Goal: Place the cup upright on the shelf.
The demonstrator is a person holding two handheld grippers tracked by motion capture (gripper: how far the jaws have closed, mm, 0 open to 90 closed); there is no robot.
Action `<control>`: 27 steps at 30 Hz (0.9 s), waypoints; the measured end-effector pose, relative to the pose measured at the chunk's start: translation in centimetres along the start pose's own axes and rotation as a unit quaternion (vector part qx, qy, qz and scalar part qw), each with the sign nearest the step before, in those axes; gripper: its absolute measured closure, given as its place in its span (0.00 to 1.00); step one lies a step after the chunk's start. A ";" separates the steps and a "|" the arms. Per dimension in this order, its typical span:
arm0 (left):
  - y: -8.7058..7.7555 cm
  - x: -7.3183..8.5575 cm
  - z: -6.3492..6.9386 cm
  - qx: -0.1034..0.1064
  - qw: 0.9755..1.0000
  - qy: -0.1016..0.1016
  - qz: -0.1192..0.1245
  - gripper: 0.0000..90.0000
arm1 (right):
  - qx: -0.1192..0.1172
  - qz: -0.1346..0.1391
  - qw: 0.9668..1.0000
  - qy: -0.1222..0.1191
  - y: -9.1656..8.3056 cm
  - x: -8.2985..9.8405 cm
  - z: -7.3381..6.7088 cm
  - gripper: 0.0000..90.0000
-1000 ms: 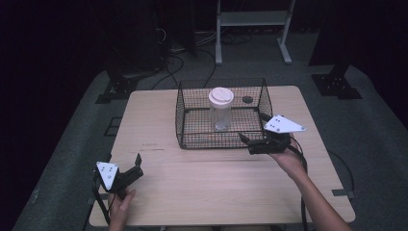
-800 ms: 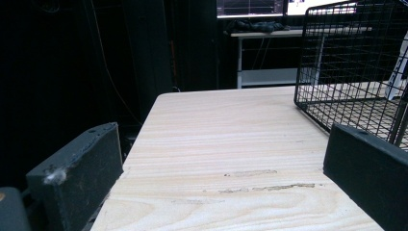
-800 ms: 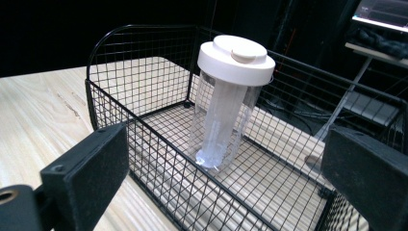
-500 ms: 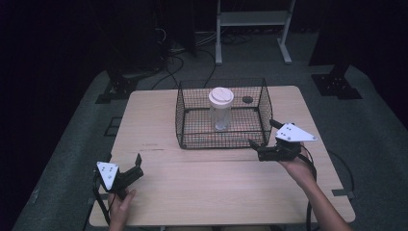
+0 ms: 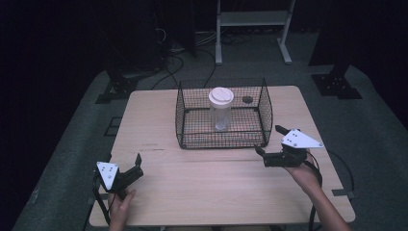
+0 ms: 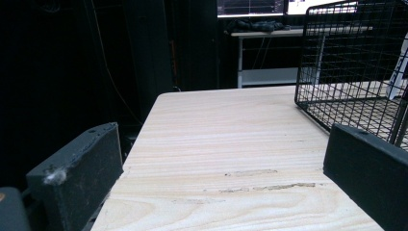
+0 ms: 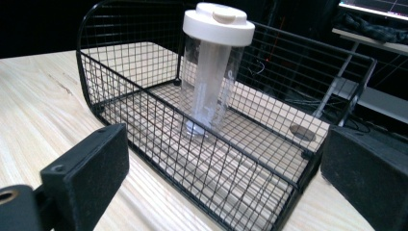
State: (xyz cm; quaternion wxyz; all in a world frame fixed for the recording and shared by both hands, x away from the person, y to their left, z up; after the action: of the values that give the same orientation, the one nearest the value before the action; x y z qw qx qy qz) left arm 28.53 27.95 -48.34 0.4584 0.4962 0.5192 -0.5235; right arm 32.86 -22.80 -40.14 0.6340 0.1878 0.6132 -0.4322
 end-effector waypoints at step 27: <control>0.0 0.0 0.0 0.000 1.000 0.001 0.000 0.00 | 0.010 -0.009 0.999 0.031 -2.2 3.9 0.4 0.03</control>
State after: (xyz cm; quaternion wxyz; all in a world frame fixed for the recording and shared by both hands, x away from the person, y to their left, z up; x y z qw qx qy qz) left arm 28.52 27.90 -48.34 0.4581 0.4970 0.5195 -0.5228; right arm 30.94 -25.59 -43.04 0.6088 0.2017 0.6298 -0.4381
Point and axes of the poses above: each handheld gripper's, and its own axes: y roughly forward along the jaws, x roughly out of its underside, z roughly to its right, the point moved 1 cm from there along y, roughly forward along the jaws, and after that the axes turned 1 degree about -y, right-handed, at the moved point
